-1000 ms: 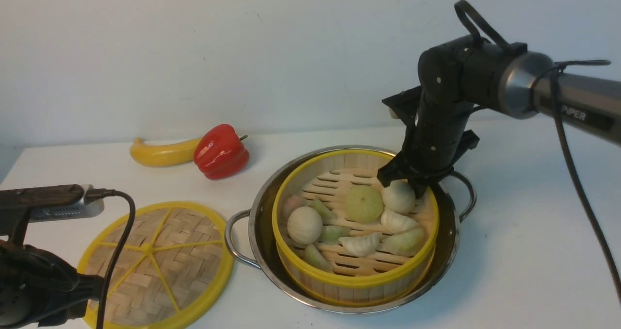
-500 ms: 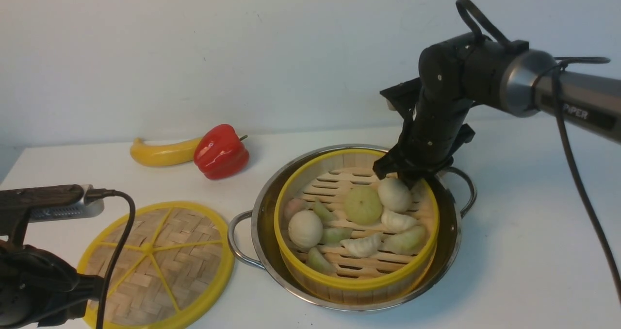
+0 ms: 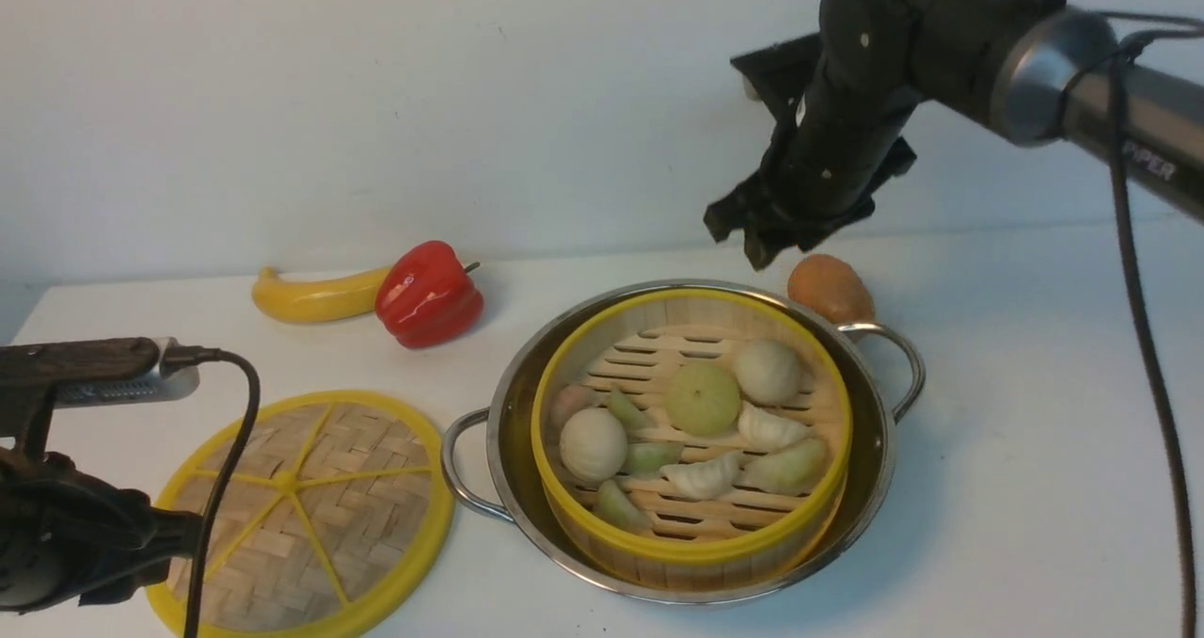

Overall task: Place the steamer in the pot on the white table, and put the lid on the steamer.
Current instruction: 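Place the bamboo steamer basket of food into the steel pot with the right gripper, then grasp the bamboo steamer lid lying on the table by its centre knob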

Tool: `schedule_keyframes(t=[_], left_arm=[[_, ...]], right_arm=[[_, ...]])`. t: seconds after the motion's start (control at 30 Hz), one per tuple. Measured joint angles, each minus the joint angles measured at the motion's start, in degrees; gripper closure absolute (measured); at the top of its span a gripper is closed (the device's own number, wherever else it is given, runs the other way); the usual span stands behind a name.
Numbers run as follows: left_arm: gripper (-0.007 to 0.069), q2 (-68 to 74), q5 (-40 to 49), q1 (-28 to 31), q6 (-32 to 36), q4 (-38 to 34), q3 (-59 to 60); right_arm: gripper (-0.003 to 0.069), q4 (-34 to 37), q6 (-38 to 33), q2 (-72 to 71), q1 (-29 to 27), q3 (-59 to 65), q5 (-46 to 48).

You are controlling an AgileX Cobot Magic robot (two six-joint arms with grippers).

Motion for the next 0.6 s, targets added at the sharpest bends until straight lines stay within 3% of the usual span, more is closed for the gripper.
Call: schedule_keyframes(t=[0.3,0.6], left_arm=[[0.0383,5.1,-7.5,0.0,1.3,-2.0,-0.1],[0.0383,15.7,-13.5,-0.2,6.8,-9.5,-4.1]], right_arm=[[0.0312,0.0,0.1,-11.2,-1.7,-1.0,0.4],[0.0312,0.0,0.1,-38.0,-7.8,7.1,-0.2]])
